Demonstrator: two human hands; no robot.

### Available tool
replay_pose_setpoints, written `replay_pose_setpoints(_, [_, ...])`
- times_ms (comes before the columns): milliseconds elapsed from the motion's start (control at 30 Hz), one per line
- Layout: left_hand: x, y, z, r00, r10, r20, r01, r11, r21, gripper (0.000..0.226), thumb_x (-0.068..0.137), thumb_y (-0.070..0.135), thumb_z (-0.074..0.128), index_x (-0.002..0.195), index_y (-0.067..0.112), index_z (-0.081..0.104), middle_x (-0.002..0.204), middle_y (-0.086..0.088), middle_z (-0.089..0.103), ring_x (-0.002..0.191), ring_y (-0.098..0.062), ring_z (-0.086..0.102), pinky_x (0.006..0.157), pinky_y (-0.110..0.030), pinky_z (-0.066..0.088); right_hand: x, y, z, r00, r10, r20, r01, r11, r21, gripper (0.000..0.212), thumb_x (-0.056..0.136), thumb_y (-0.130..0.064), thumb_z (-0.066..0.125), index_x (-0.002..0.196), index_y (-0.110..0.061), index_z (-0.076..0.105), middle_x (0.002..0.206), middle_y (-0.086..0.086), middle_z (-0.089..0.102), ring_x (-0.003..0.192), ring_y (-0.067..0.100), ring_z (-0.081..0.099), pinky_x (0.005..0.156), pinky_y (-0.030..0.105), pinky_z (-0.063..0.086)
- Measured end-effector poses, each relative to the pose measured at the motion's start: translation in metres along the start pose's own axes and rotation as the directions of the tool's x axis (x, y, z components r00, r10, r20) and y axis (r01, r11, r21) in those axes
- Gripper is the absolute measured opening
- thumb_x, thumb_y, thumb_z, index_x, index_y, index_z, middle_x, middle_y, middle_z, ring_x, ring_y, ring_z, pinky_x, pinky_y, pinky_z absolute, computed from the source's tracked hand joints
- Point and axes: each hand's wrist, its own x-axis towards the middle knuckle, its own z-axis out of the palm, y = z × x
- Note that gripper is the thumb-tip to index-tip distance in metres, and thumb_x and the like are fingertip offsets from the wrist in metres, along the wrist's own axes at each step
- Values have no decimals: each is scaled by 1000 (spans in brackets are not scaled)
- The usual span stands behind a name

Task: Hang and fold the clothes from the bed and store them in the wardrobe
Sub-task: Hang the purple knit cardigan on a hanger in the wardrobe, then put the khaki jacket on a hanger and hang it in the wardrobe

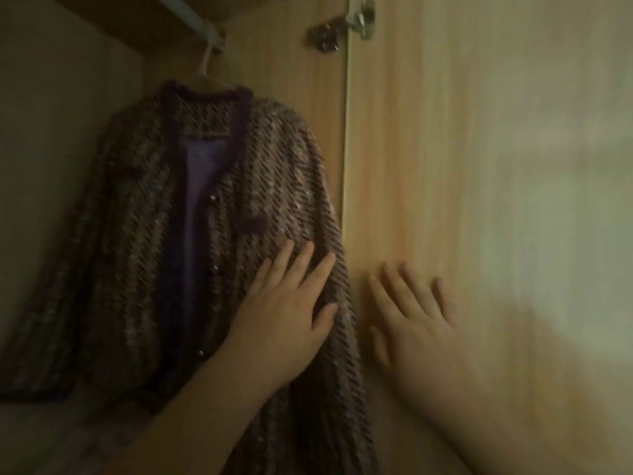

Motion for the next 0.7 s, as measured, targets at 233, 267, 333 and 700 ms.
replay_pose_setpoints(233, [-93,190,86,961,74,267,-33,987,-156,74,92,55,39,157,38,8,167,-3,1,153,-26,3,122,-48,13,-188,116,-21,959,209,190,-204,978,-43,70,85,-36,43,154,-25,32,161,0,29,149,26,23,119,57,18])
replay_pose_setpoints(267, [-105,212,97,947,80,310,-22,983,-184,76,92,55,38,157,39,2,167,-3,-6,153,-26,-2,122,-47,10,-212,128,-24,947,235,220,-232,972,-41,71,85,-34,43,155,-25,29,162,0,27,150,26,21,120,56,17])
replay_pose_setpoints(333, [-138,282,115,896,125,426,-14,967,-254,77,94,55,37,155,42,-9,165,-1,-18,152,-24,-13,122,-45,3,-284,164,-35,881,333,336,-329,942,-72,71,89,-35,45,156,-27,24,164,0,21,151,26,15,121,54,15])
replay_pose_setpoints(700, [-283,603,161,565,406,718,-29,880,-475,78,93,53,42,157,37,1,167,-3,3,153,-26,0,121,-50,11,-618,313,-156,411,717,562,-663,659,-355,71,87,-32,46,154,-20,26,161,4,26,150,23,18,119,41,23])
